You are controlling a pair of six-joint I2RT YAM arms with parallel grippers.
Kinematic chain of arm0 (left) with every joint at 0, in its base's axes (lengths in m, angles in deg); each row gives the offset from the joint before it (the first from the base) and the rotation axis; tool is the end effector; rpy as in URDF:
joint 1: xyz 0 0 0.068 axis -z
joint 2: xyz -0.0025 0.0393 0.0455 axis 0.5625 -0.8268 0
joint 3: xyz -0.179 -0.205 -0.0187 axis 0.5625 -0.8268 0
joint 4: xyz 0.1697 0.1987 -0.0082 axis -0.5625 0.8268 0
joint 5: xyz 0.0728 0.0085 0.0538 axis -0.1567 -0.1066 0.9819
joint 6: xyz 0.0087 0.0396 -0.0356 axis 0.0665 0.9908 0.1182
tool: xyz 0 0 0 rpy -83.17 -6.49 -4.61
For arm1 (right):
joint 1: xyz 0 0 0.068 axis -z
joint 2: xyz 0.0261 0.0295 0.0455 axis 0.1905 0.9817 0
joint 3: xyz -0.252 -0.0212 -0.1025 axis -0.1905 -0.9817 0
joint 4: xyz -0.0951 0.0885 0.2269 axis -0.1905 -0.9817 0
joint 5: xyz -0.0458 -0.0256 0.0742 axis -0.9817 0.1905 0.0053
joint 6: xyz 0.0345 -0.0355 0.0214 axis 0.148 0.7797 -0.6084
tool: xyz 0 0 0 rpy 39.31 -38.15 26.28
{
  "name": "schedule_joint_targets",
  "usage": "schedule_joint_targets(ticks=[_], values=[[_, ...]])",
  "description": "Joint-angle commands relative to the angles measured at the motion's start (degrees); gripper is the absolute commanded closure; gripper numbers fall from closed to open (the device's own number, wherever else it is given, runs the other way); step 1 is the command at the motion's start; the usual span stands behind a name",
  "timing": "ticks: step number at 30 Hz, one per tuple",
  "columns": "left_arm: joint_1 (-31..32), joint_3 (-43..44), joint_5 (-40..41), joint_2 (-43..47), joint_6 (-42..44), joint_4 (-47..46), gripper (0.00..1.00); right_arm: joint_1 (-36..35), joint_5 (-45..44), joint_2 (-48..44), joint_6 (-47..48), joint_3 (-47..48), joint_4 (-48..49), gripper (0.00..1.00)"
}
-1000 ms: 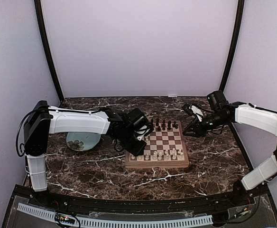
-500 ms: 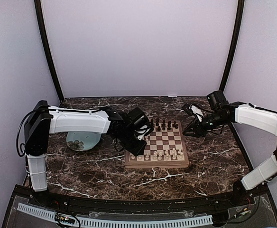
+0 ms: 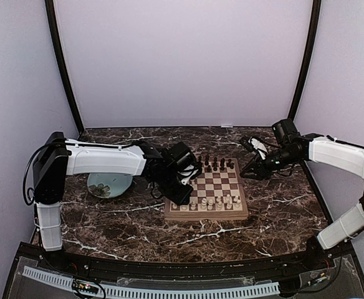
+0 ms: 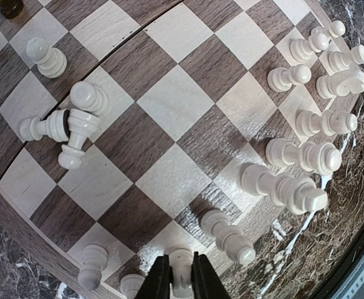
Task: Set up the chess pieces on the board
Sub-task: Place the knight at b1.
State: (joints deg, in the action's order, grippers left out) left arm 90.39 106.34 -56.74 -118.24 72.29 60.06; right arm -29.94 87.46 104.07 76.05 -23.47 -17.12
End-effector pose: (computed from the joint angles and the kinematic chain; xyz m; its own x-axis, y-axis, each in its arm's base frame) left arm 0.2346 -0.3557 0.1985 -0.6991 0.5600 -0.4445 0.6888 0.6942 -0.2088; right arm 0.2639 0.1122 0.2391 -0.4645 -0.5198 -0.7170 -0.8469 0.4975 0.1880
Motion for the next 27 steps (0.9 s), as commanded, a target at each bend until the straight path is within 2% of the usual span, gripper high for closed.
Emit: schedule_joint_targets(ticks=[1,17,27], values=[[0.26,1.21,-0.64,0.04,0.19,1.48,0.85,0.32,0.80,0.33,0.23,0.09,0.56,0.65],[0.29,2.16,0.57,0.84,0.11,3.11,0.81,0.31,0.81,0.17,0.26,0.03,0.56,0.65],[0.30,3.01,1.08,1.46,-0.03,2.86,0.75,0.33,0.75,-0.13,0.14,-0.03,0.62,0.65]])
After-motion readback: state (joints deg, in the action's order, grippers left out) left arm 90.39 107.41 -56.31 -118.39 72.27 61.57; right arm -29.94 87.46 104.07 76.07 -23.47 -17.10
